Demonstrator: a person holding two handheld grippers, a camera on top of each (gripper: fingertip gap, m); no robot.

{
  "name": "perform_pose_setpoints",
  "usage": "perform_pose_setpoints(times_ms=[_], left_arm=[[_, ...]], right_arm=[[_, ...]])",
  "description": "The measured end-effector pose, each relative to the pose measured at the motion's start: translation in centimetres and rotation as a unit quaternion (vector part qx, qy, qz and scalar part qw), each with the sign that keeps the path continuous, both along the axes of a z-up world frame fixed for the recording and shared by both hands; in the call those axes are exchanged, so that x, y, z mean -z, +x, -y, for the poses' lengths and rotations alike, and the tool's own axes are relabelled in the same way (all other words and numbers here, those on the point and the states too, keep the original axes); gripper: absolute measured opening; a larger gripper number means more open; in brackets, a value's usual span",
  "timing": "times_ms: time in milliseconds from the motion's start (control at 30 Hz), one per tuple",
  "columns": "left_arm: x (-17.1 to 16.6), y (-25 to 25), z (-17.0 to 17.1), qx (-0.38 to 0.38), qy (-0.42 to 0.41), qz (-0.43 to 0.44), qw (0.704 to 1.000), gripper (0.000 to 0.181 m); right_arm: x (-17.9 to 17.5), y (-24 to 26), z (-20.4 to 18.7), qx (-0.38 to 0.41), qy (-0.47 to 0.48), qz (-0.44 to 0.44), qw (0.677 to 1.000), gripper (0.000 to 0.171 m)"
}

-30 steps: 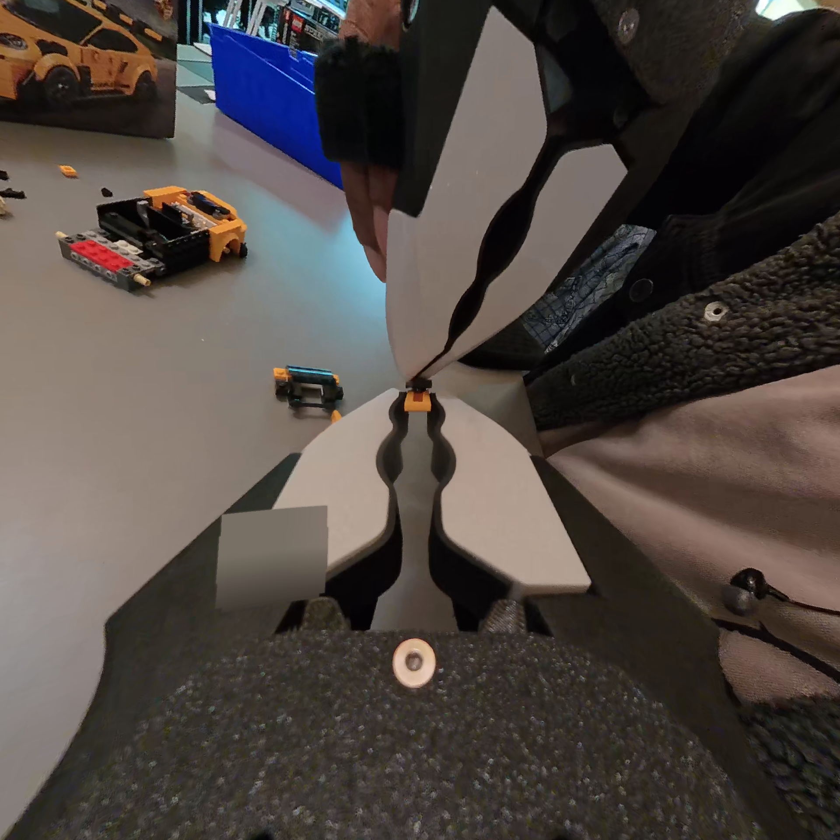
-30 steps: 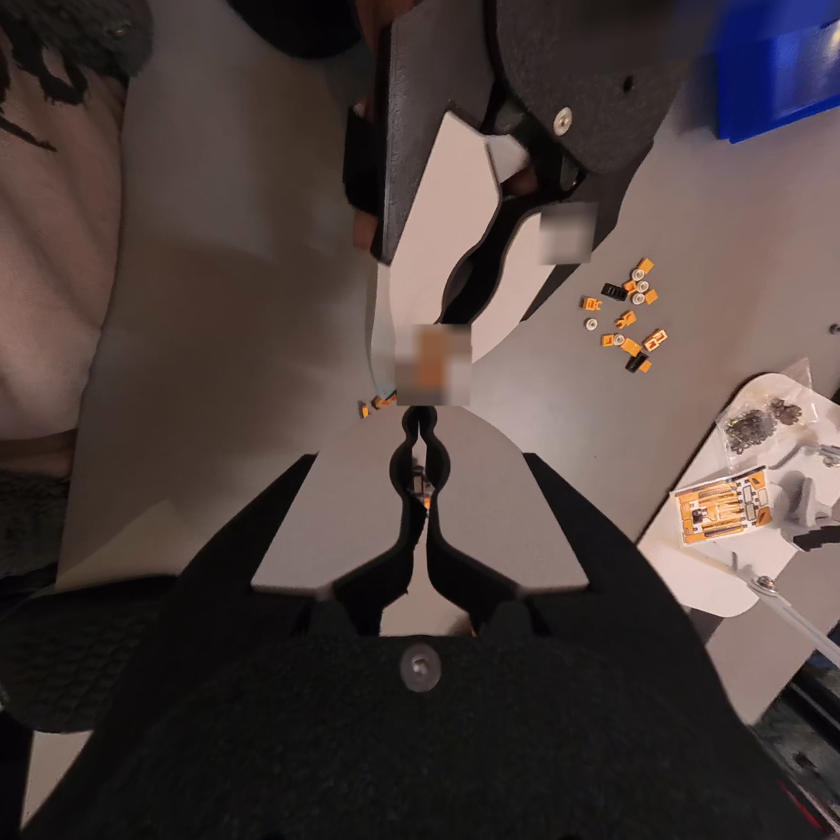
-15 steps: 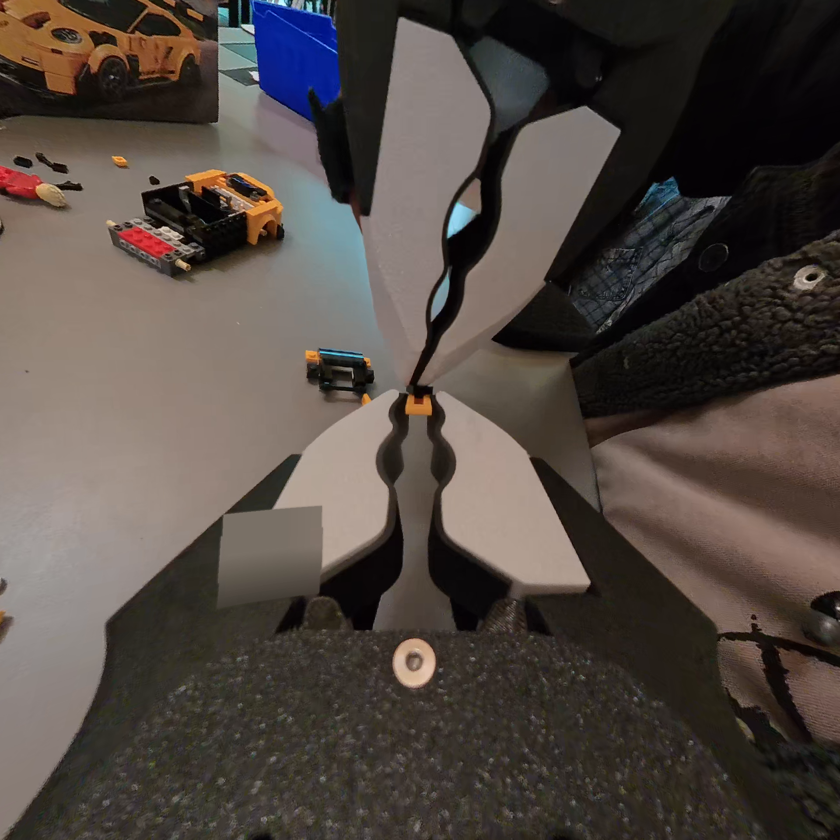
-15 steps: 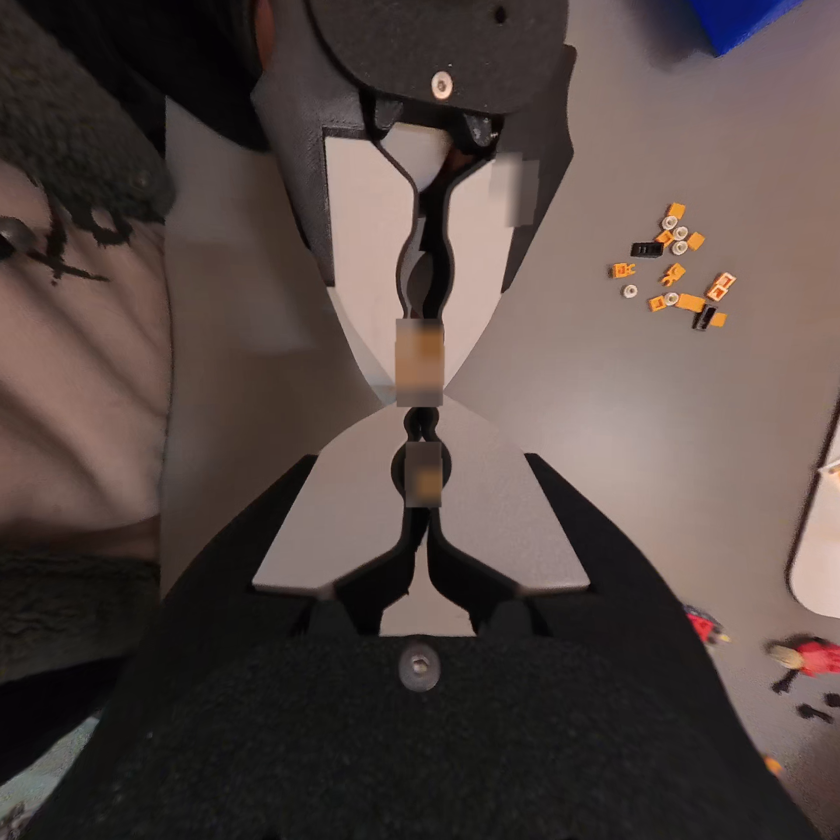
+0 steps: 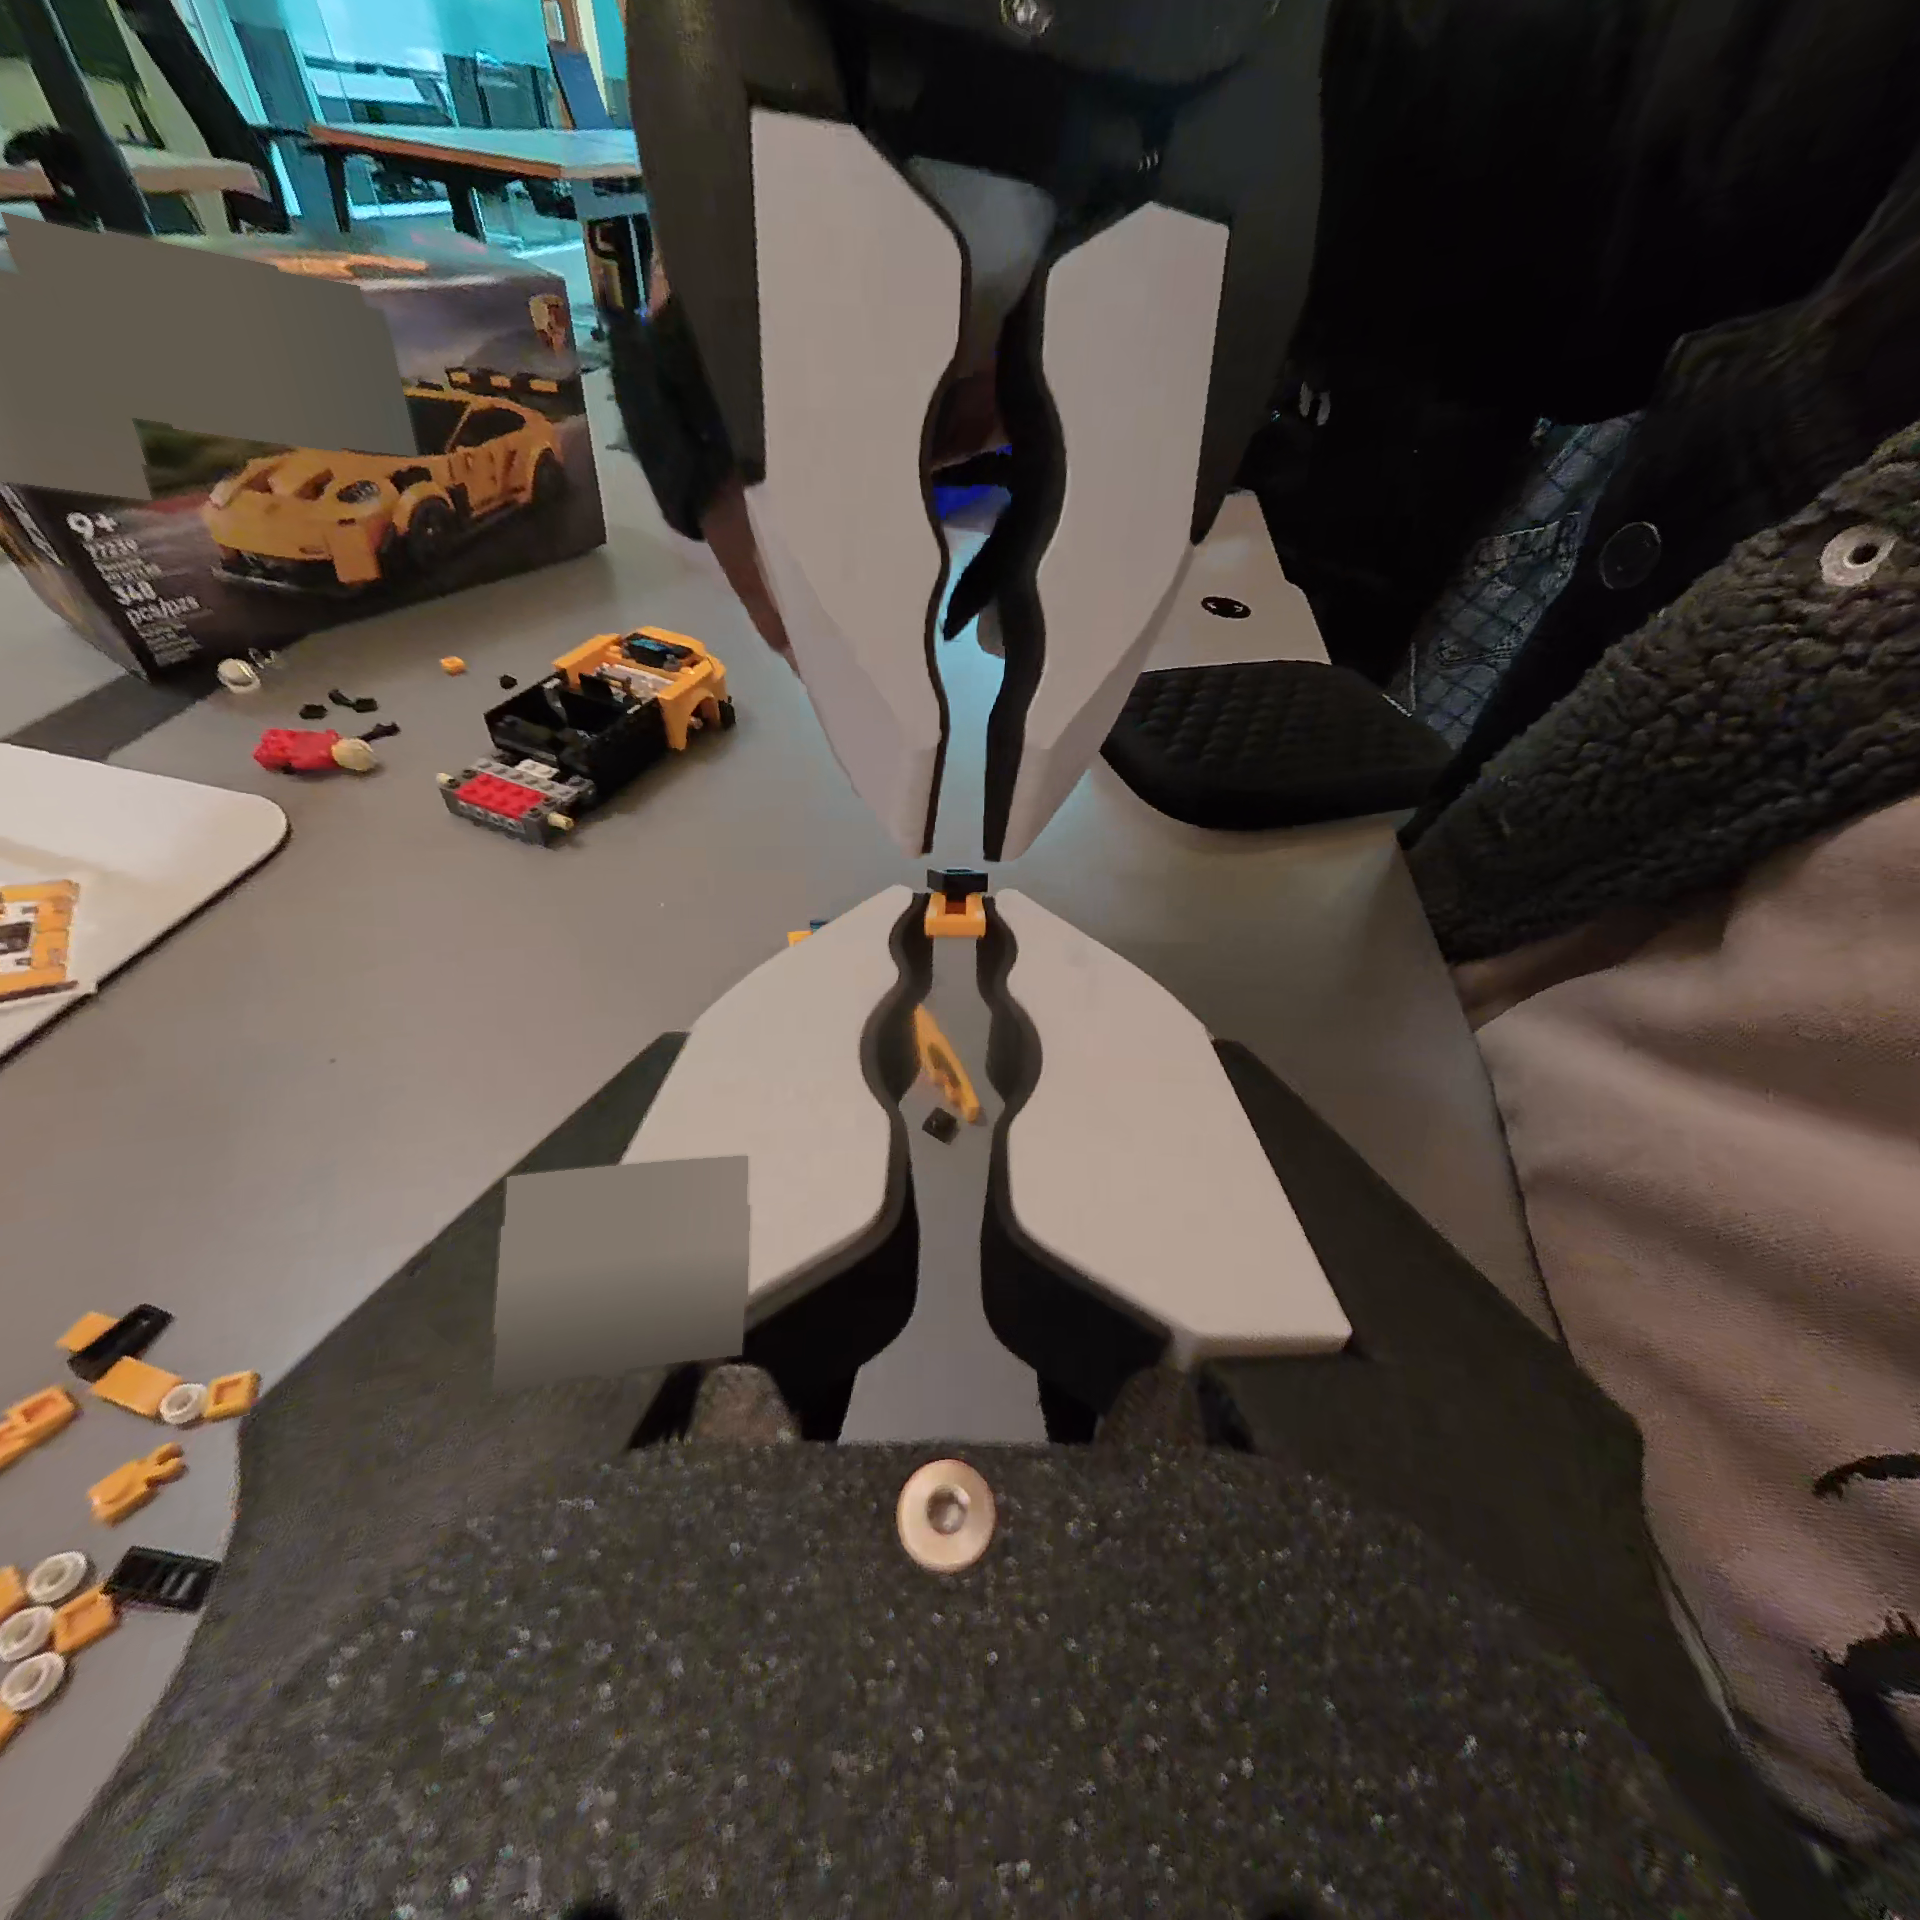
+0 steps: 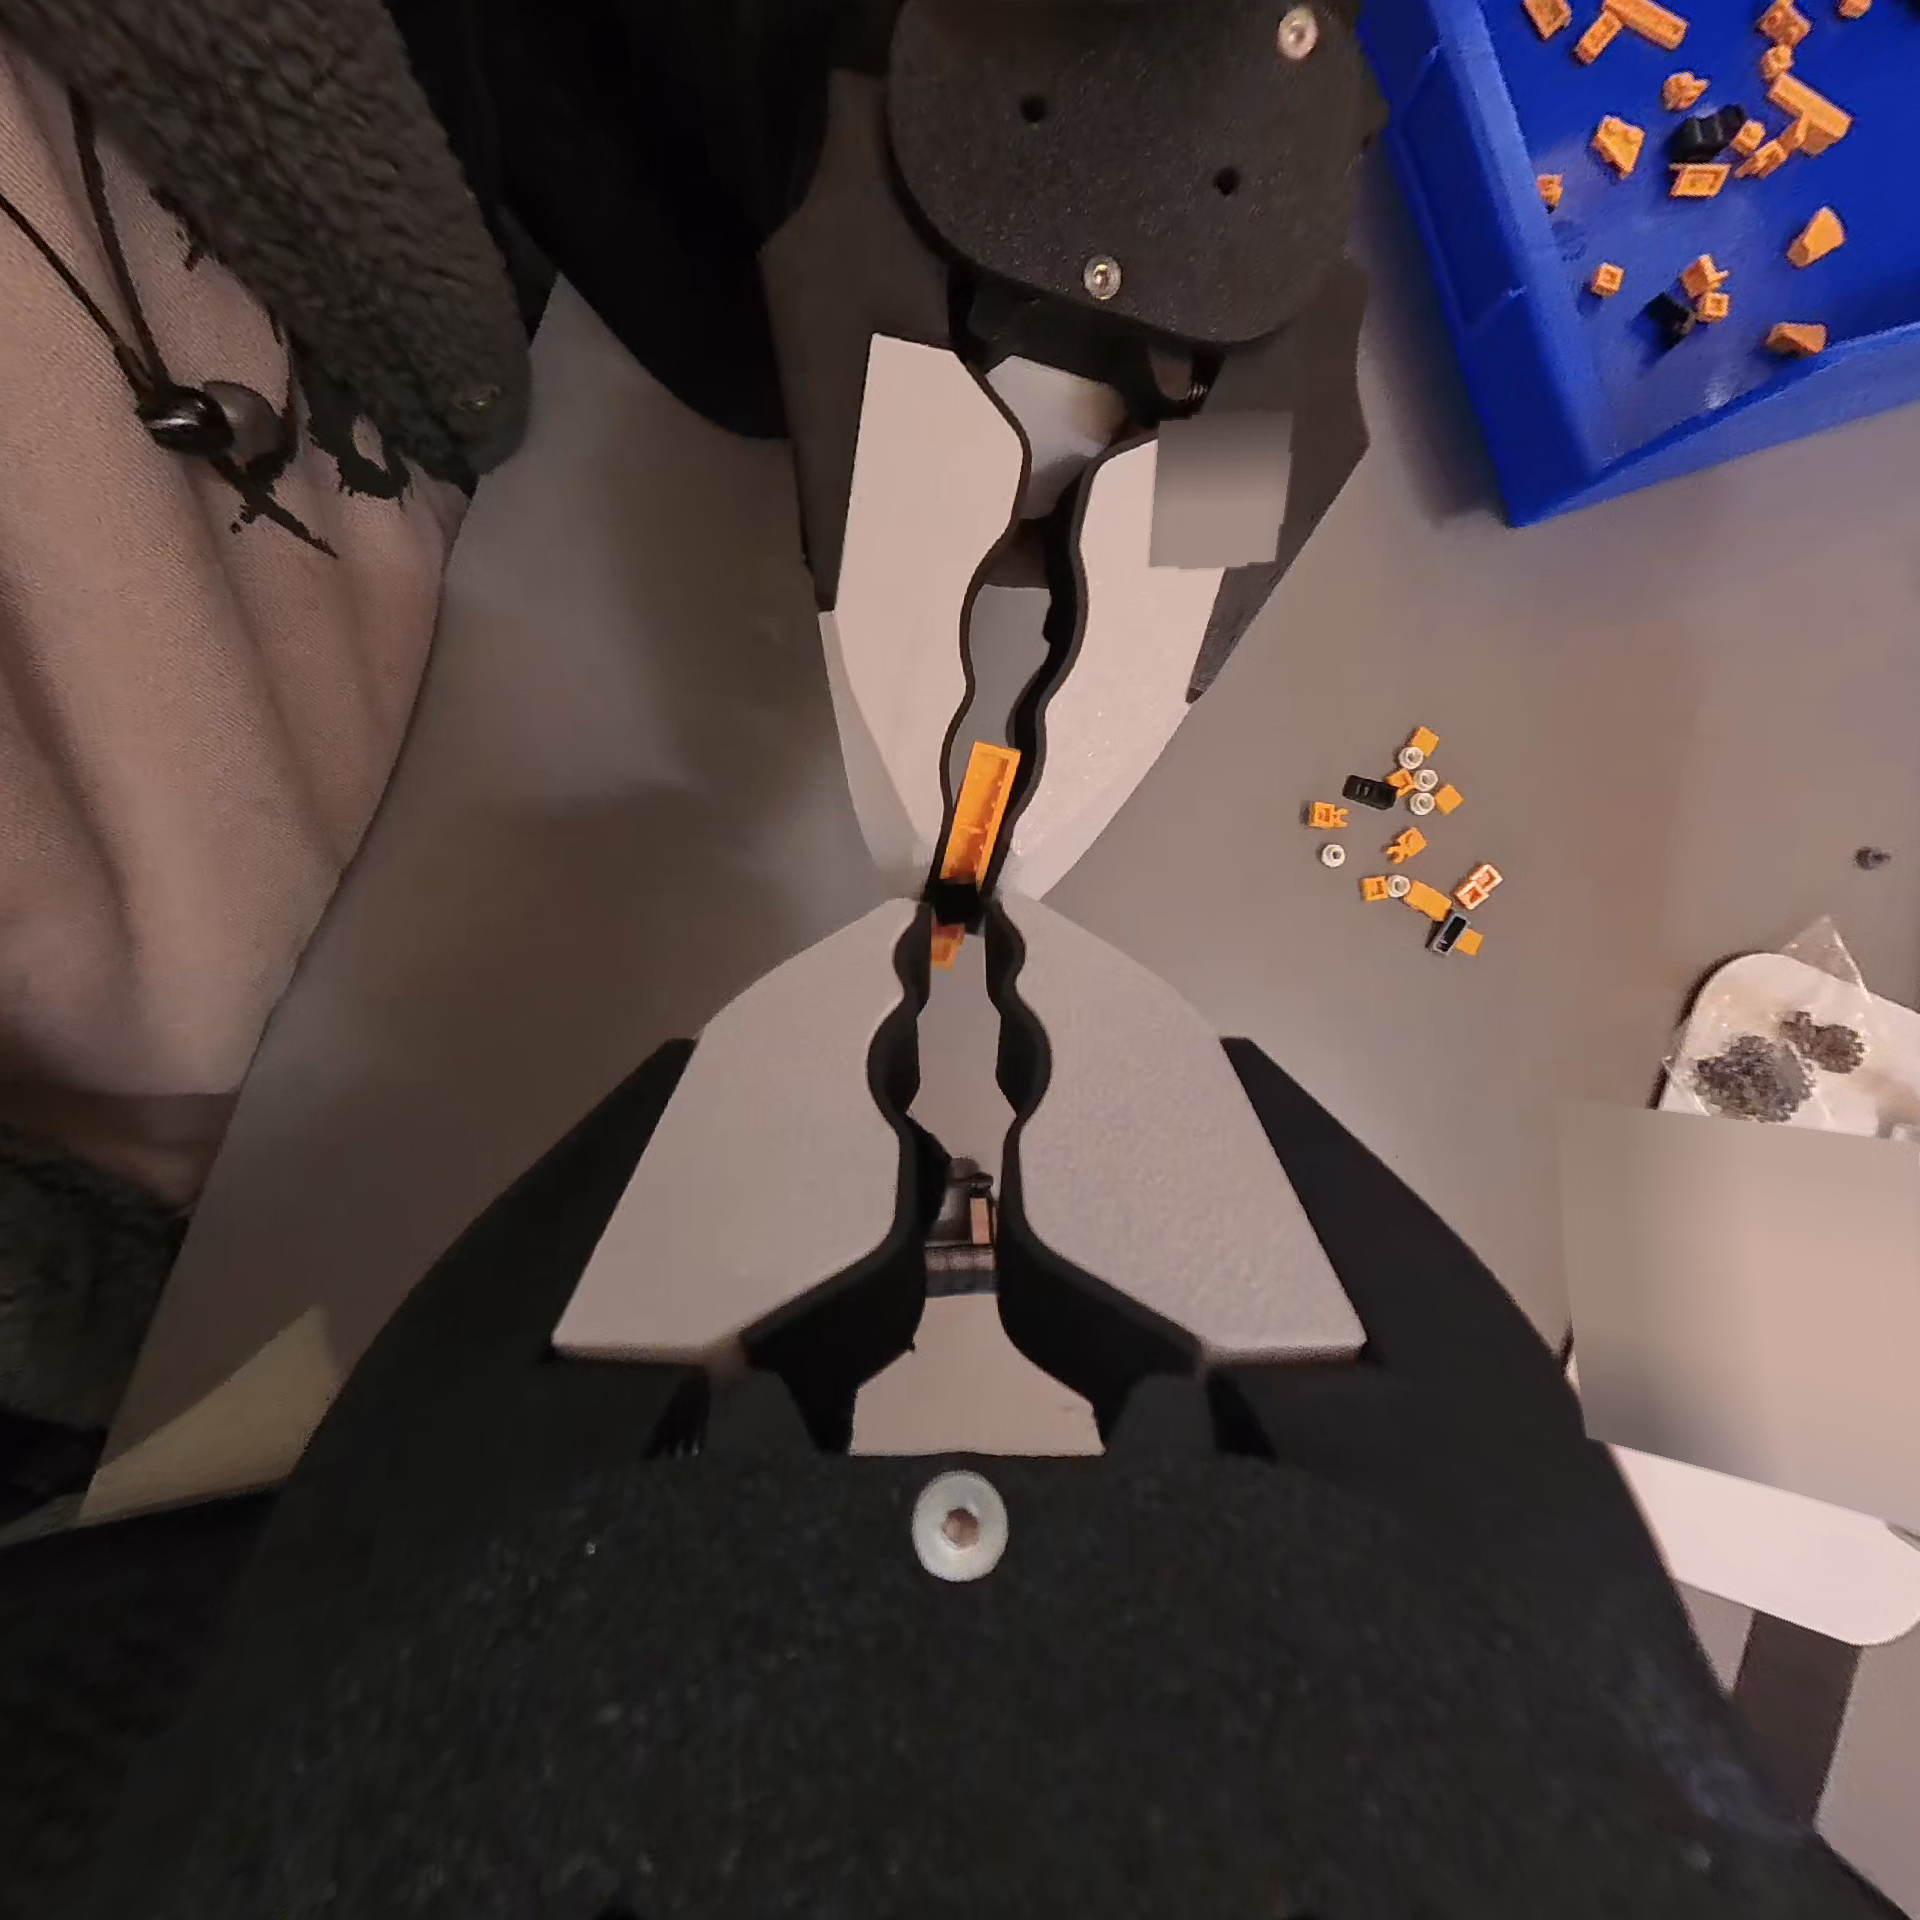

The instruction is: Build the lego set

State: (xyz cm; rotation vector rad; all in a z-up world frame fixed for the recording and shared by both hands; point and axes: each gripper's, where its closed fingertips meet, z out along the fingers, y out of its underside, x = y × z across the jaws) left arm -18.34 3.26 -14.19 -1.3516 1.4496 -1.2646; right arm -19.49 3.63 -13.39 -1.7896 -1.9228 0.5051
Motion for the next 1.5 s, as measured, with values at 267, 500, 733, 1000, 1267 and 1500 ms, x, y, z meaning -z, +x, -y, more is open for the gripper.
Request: perform_pose_setpoints(times_ms=[267, 500, 733, 1000, 1267, 1500], left_arm=[[0.0, -0.1, 0.0, -0.009, 0.039, 0.0, 0.999, 0.008], [0.5, 0.1, -0.1, -0.029, 0.093, -0.012, 0.995, 0.008], [0.7, 0.3, 0.2, -0.026, 0.106, -0.016, 0.994, 0.008], [0.6, 0.3, 0.1, -0.036, 0.122, -0.011, 0.992, 0.008], [0.7, 0.5, 0.0, -0.051, 0.146, -0.015, 0.988, 0.008], [0.9, 0.5, 0.2, -0.043, 0.141, -0.016, 0.989, 0.008]], right_arm=[[0.2, -0.2, 0.0, 0.014, -0.01, 0.002, 1.0, 0.008], [0.7, 0.0, 0.1, 0.072, -0.041, -0.021, 0.996, 0.008], [0.9, 0.2, 0.4, 0.07, -0.034, -0.021, 0.997, 0.008], [0.8, 0.2, 0.4, 0.078, -0.035, -0.021, 0.996, 0.008], [1.0, 0.3, 0.3, 0.094, -0.037, -0.02, 0.995, 0.008], [1.2, 0.4, 0.5, 0.091, -0.035, -0.019, 0.995, 0.008]])
